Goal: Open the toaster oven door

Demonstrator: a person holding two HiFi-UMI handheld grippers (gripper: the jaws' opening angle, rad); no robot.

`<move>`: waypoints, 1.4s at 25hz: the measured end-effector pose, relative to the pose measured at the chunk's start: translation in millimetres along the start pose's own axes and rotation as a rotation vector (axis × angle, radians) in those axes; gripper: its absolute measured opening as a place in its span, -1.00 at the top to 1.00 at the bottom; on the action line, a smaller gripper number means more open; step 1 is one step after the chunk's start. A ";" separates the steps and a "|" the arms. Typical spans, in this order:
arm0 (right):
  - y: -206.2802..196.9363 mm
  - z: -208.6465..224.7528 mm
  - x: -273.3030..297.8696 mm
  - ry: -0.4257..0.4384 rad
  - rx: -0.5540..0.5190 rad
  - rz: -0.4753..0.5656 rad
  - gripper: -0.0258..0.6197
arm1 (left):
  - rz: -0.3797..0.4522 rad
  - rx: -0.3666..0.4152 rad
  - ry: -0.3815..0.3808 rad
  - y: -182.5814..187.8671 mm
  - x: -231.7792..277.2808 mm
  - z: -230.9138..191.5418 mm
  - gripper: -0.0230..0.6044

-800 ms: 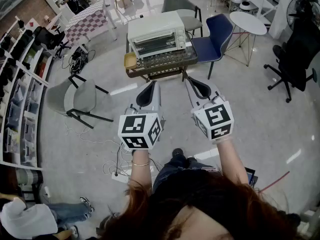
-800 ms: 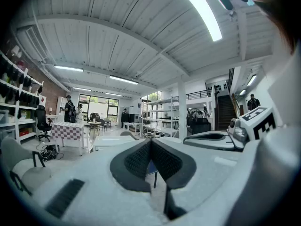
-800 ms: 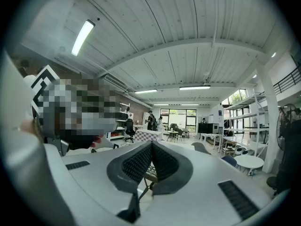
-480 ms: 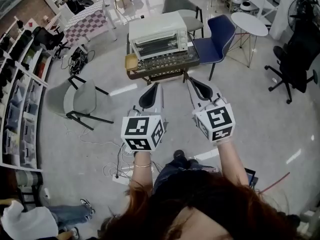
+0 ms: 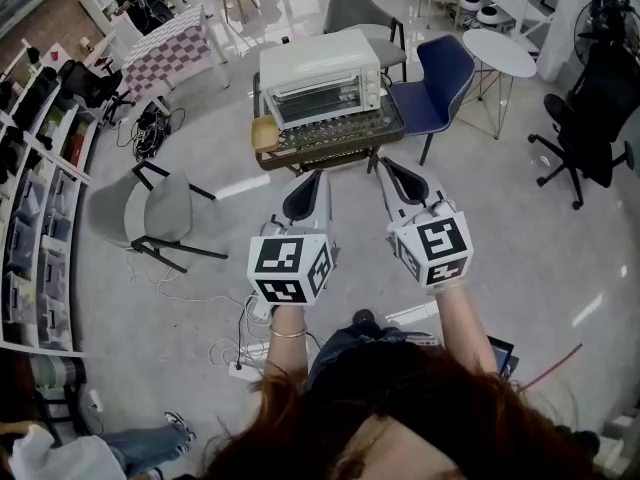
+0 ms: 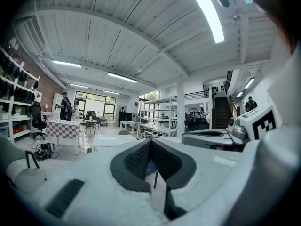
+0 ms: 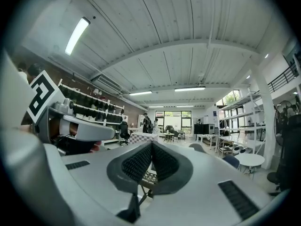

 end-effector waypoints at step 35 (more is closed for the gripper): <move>-31.6 58.8 104.8 -0.018 0.063 -0.063 0.92 | -0.040 -0.017 -0.072 -6.4 110.4 -40.8 0.88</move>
Point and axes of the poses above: the fingertips, and each gripper's own axes: x forward along the fingers, z to its right, y out of its top, the point moved 1 cm from there along -x, backward along the fingers, and after that the axes turned 12 degrees about y, right-handed, at the moved point
